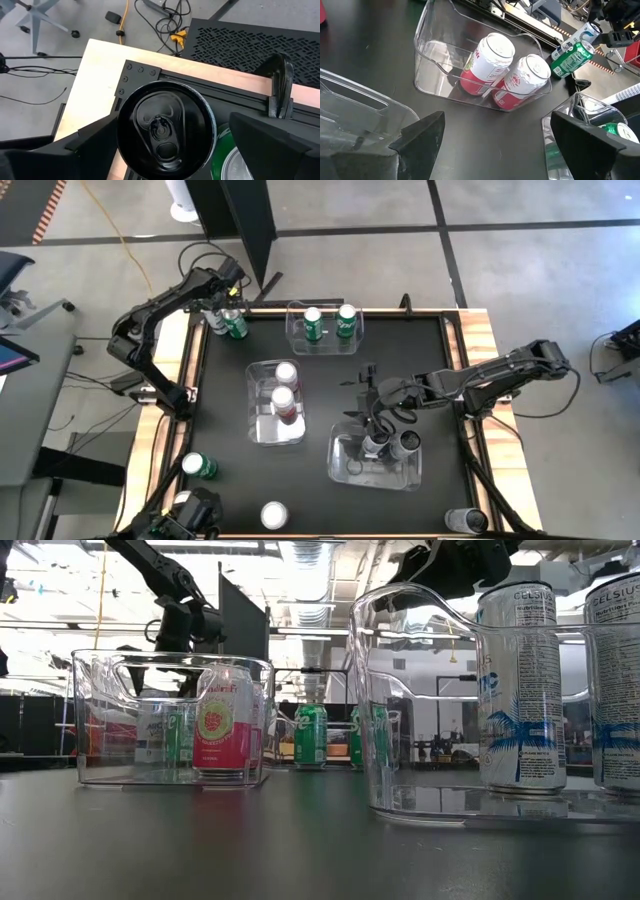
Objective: Sort soda cans
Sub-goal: Put the white soda can into the bottom transparent bin
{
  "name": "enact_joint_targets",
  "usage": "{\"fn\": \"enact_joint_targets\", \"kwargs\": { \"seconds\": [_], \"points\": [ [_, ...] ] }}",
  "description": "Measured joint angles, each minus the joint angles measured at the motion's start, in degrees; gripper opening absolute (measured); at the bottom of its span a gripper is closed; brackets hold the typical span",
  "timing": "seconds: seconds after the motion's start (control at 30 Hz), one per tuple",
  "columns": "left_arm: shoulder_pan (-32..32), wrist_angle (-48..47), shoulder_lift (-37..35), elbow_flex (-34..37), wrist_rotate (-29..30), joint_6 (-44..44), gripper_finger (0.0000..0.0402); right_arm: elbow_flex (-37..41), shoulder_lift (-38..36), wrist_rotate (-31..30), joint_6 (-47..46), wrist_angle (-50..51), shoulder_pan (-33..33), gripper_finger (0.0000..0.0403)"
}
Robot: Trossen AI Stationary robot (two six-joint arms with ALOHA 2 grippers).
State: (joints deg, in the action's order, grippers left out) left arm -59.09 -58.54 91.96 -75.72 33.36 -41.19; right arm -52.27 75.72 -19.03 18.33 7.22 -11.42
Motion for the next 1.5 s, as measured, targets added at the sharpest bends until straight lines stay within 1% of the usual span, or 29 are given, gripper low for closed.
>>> {"fn": "enact_joint_targets", "kwargs": {
  "seconds": [0.33,0.47,0.8,1.03,1.3,1.5],
  "points": [
    [0.0,-0.02,0.0,0.0,0.0,0.02,0.0303,0.0,0.0,-0.02,0.02,0.0,0.0,0.0379],
    [0.0,0.13,-0.03,0.07,0.01,0.01,0.029,0.0,0.0,-0.02,0.02,0.0,0.0,0.0379],
    [0.04,2.88,-0.35,2.51,-0.01,1.0,0.0287,0.0,0.0,-0.04,-0.11,0.01,0.0,0.0379],
    [0.02,2.02,-0.24,2.59,-1.55,-0.07,0.0286,0.0,0.0,-0.08,-0.15,0.02,0.0,0.0379],
    [0.26,0.69,-0.15,2.62,-2.27,-1.59,0.0268,0.0,0.0,-0.15,-0.17,0.02,0.0,0.0379],
    [0.24,-0.3,-0.09,2.67,-3.56,-2.19,0.0265,0.0,0.0,-0.15,-0.24,0.02,0.0,0.0379]
  ]
}}
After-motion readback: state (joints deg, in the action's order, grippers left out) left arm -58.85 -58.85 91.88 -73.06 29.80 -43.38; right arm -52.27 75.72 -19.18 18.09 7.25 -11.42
